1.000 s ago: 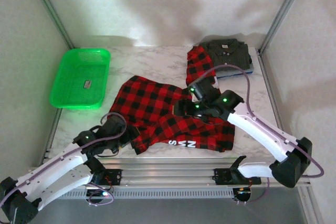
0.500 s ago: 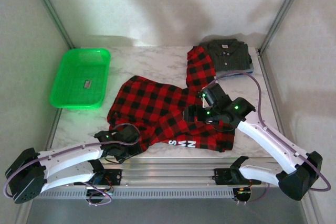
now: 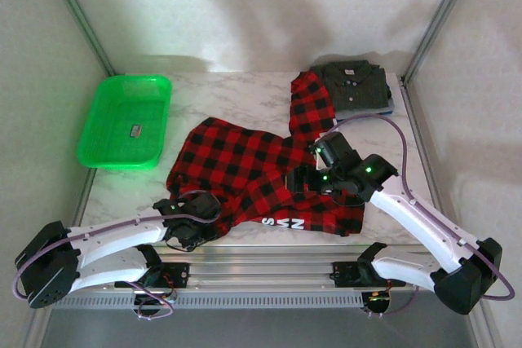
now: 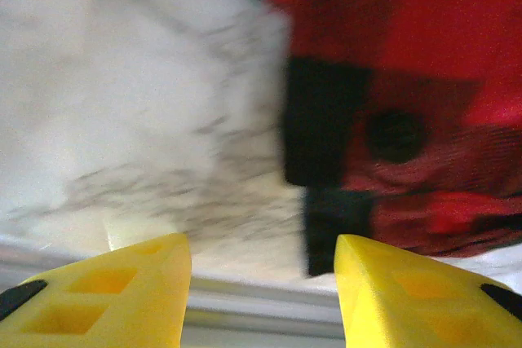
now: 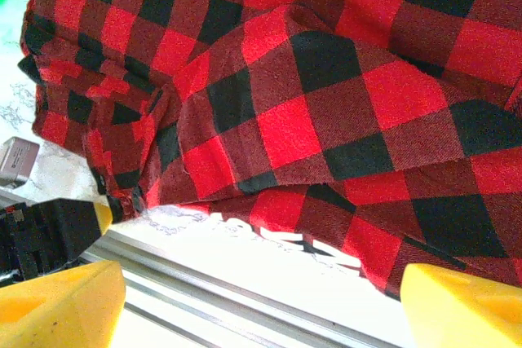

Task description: Fold and stack the long sleeve shirts

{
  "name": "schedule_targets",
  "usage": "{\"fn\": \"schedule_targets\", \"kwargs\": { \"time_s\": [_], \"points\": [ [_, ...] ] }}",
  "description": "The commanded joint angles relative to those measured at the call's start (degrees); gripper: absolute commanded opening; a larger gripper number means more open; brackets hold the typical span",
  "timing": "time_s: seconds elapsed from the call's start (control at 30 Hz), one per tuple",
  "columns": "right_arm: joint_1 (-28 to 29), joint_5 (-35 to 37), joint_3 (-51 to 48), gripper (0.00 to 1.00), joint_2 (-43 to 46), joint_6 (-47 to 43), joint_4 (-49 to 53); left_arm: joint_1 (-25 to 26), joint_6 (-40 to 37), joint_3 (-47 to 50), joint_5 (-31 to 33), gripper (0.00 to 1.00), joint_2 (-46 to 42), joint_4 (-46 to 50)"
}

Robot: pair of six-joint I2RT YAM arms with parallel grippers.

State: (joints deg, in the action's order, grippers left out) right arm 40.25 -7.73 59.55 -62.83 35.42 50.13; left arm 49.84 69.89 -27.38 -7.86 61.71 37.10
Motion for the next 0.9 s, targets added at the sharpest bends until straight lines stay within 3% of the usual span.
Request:
{"fn": "schedule_targets", "kwargs": {
  "time_s": [0.0,0.5,0.87],
  "points": [
    [-0.5,-1.3,-0.3,0.88,0.2,-1.2,-0.5,0.4,0.0,-4.1,2.3,0.5,-0.3,-7.4],
    [-2.4,-2.5,-1.4,0.88,1.3,-2.4,0.0,0.5,-4.3,-6.5,3.0,0.5,3.5,1.6],
    [-3.1,-3.4,-1.4,0.88,1.5,-2.5,0.1,0.3,-5.4,-5.1,3.8,0.47,12.2,-7.7]
  ]
}}
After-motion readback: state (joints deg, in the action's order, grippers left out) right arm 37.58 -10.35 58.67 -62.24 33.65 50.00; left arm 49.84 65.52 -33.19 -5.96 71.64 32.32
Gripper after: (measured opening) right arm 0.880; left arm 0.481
